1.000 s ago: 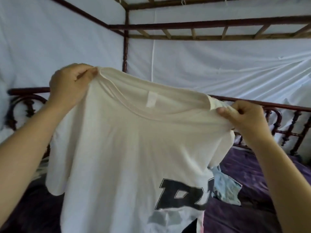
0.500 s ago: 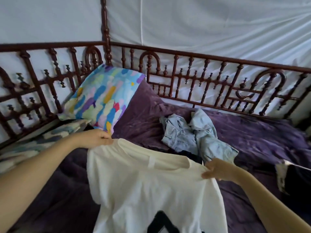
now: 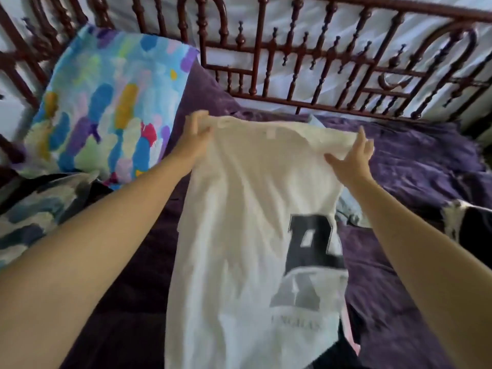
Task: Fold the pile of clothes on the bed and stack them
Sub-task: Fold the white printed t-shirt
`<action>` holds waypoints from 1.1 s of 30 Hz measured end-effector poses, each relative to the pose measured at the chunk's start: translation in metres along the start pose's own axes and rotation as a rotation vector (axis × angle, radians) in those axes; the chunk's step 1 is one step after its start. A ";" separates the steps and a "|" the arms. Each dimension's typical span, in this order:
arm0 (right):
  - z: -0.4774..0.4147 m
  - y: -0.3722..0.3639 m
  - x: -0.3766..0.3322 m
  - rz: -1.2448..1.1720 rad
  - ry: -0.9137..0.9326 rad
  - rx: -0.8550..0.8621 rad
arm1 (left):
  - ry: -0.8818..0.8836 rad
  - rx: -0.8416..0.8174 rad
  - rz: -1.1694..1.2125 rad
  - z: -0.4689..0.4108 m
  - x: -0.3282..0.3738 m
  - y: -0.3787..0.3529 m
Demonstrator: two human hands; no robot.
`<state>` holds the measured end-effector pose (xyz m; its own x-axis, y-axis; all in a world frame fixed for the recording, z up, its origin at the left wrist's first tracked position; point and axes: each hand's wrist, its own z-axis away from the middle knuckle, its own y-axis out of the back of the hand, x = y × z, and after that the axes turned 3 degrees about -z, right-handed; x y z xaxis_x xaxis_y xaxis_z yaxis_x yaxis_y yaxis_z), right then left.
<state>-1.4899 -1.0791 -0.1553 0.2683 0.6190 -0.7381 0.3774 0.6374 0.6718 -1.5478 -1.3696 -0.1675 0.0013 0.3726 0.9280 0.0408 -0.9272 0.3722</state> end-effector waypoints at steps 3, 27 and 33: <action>0.019 -0.024 0.028 -0.040 -0.035 -0.184 | 0.090 -0.151 -0.129 0.011 -0.034 -0.014; 0.168 -0.093 0.278 -0.210 -0.876 -0.178 | 1.045 0.141 0.410 0.208 -0.252 -0.028; 0.157 -0.036 0.248 -0.759 -0.881 0.005 | 0.939 0.239 0.597 0.217 -0.207 0.012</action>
<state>-1.2978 -1.0211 -0.3726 0.4947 -0.4560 -0.7398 0.7084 0.7047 0.0394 -1.3304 -1.4500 -0.3589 -0.6600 -0.3950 0.6390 0.4746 -0.8786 -0.0529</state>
